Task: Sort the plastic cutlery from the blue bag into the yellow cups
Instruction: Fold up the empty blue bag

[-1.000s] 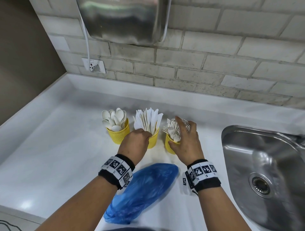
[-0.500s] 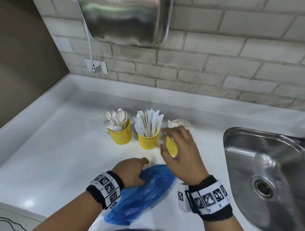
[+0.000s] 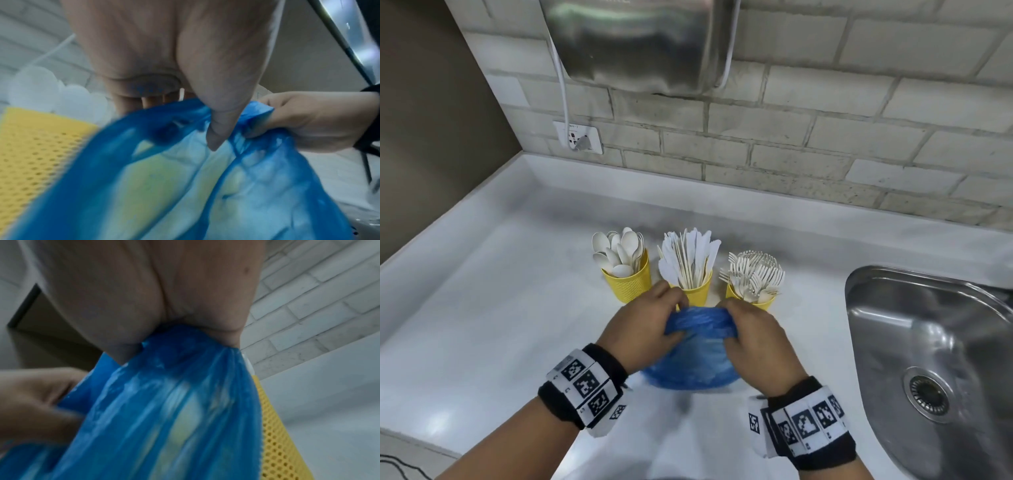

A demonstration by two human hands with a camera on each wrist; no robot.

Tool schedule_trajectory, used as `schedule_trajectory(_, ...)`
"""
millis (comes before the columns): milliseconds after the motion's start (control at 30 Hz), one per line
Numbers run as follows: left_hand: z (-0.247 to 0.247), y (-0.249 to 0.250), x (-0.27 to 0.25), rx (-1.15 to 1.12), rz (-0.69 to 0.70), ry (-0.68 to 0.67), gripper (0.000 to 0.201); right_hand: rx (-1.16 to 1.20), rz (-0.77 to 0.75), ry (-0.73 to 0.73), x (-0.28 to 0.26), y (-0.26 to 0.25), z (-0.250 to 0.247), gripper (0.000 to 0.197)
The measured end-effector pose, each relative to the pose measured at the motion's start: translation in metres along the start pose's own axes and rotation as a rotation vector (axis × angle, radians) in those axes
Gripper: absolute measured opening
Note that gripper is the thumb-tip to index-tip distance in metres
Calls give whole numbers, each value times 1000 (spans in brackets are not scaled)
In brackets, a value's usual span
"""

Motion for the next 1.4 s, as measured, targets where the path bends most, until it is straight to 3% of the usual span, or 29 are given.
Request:
schedule_trajectory(133,-14,-27,-5,67,-114,62,20,92,115,168,0,21,-36,31)
schedule_trajectory(233,-24,-41,-12,-18,-188,129,14,40,182,170,-2,27,-49,33)
schedule_trajectory(333,-34,-40,-15,-60,-213,174,15,-197,93,50,-7,9,-39,66)
schedule_trajectory(400,-40,-35,-16,-59,-223,183,18,-231,9,75,-12,-17,-40,85)
schedule_trajectory(500,-56,-19,-18,-48,-201,219,22,-179,-154,201,-18,-59,-49,92)
schedule_trajectory(667,-80,44,-31,-305,10,165,32,-46,-220,106,-14,-89,-20,107)
schedule_trajectory(767,-93,74,-45,-397,150,186,36,195,-198,186,-8,-89,-13,103)
schedule_trajectory(833,-109,80,-55,-357,219,341,30,317,-160,229,-9,-89,-16,90)
schedule_trajectory(900,-122,74,-62,-293,224,493,30,294,-132,253,-12,-90,-19,59)
schedule_trajectory(967,-129,64,-67,-269,166,562,31,152,-136,280,-17,-94,-22,13)
schedule_trajectory(1000,-131,61,-68,-261,143,572,31,77,-130,262,-19,-97,-21,5)
schedule_trajectory(1100,-135,56,-74,-273,100,573,27,-137,-97,273,-23,-96,-14,10)
schedule_trajectory(1167,-138,56,-76,-288,89,553,29,-180,-72,280,-27,-98,-13,41)
schedule_trajectory(1233,-137,63,-77,-272,121,509,32,-33,-127,267,-29,-114,-14,70)
schedule_trajectory(1267,-135,67,-78,-261,145,480,33,119,-148,249,-30,-123,-12,75)
schedule_trajectory(1333,-135,72,-82,-245,188,438,33,464,-95,196,-28,-133,-4,72)
schedule_trajectory(1400,-144,66,-87,-235,206,464,29,555,-10,241,-28,-135,2,51)
Point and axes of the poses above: each hand's wrist, its own x-axis towards the middle knuckle, its own z-axis out of the palm, y = z × x, the point moved 7 cm from there along x, towards the middle knuckle, and after that the axes turned 1 degree about x, right-handed, at the moved point
